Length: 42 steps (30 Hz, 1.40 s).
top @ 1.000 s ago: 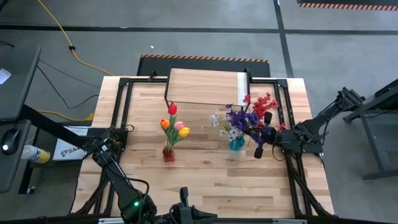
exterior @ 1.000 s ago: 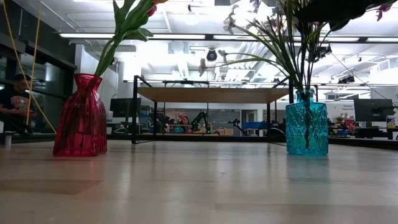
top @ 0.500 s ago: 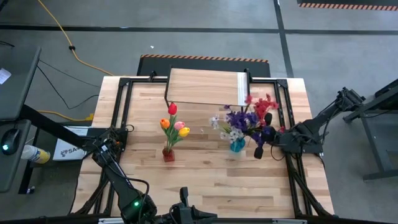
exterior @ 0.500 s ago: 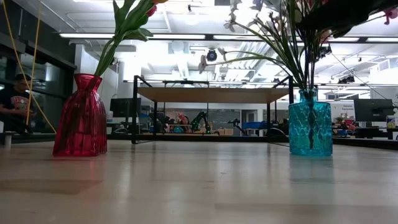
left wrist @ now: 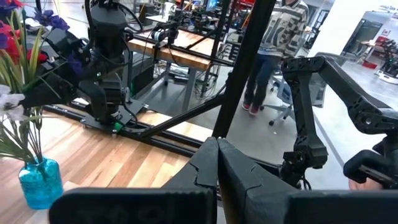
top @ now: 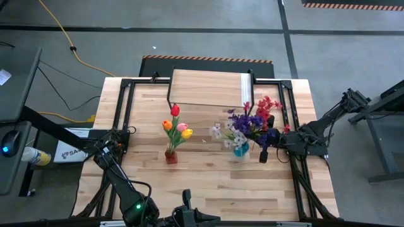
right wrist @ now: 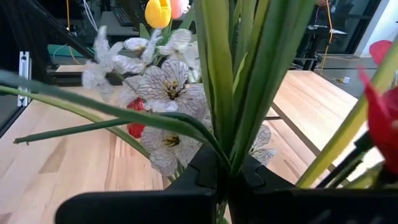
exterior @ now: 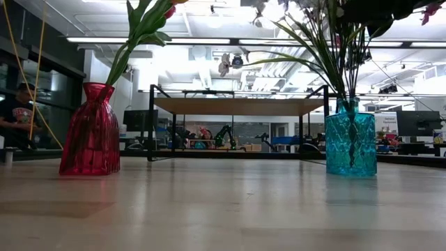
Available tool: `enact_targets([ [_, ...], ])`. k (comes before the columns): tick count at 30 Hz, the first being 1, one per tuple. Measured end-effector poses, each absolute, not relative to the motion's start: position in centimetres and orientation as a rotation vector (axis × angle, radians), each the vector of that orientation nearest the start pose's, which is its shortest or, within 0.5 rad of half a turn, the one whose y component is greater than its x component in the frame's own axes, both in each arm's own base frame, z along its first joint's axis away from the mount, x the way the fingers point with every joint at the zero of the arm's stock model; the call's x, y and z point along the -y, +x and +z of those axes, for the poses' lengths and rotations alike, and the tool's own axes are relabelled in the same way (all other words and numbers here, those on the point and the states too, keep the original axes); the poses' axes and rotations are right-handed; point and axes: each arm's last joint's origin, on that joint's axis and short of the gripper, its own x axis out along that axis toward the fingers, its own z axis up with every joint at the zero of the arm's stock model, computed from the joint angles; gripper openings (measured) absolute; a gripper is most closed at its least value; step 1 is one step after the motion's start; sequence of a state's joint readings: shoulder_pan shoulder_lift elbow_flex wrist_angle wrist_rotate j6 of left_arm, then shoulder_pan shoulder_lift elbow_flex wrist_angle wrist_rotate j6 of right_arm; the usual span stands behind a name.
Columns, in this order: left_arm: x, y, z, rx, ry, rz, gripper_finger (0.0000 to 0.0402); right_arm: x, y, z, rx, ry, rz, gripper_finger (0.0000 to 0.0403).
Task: Pick and place flowers into a vace then onto a shelf
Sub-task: Put the violet flowers into the blue vase
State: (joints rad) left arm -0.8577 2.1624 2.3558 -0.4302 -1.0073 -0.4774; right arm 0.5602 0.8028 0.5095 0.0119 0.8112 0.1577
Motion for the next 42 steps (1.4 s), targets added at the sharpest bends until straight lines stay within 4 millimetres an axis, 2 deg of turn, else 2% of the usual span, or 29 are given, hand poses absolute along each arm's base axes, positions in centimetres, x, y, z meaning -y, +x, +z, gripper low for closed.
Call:
enact_targets([
  [10, 34.4, 33.0, 40.8, -0.103, -0.270, 0.204, 0.0046, -7.3, 15.6, 25.6, -0.201, -0.030, -0.284, 0.0000],
  [30, 34.3, 33.0, 40.7, -0.107, -0.261, 0.211, 0.0046, -6.4, 14.0, 27.1, -0.126, 0.057, -0.245, 0.0000],
  [42, 34.3, 33.0, 40.7, -0.103, -0.259, 0.224, 0.0046, -6.4, 13.9, 26.7, -0.162, 0.115, -0.213, 0.0000],
])
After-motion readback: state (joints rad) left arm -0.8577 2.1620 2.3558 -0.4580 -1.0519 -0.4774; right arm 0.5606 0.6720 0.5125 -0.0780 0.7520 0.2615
